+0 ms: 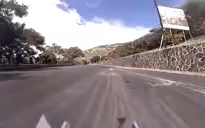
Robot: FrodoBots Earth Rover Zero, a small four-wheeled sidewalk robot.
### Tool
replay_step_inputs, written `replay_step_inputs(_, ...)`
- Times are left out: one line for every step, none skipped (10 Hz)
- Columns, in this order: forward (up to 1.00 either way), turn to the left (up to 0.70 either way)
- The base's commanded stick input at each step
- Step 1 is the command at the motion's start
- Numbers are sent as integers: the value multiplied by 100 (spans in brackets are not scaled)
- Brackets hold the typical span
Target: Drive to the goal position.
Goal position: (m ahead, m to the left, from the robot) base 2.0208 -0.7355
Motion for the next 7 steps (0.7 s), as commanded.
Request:
replay_step_inputs(70,2)
replay_step_inputs(70,0)
replay_step_inputs(70,0)
replay_step_inputs(70,0)
replay_step_inputs(70,0)
replay_step_inputs(70,0)
replay_step_inputs(70,0)
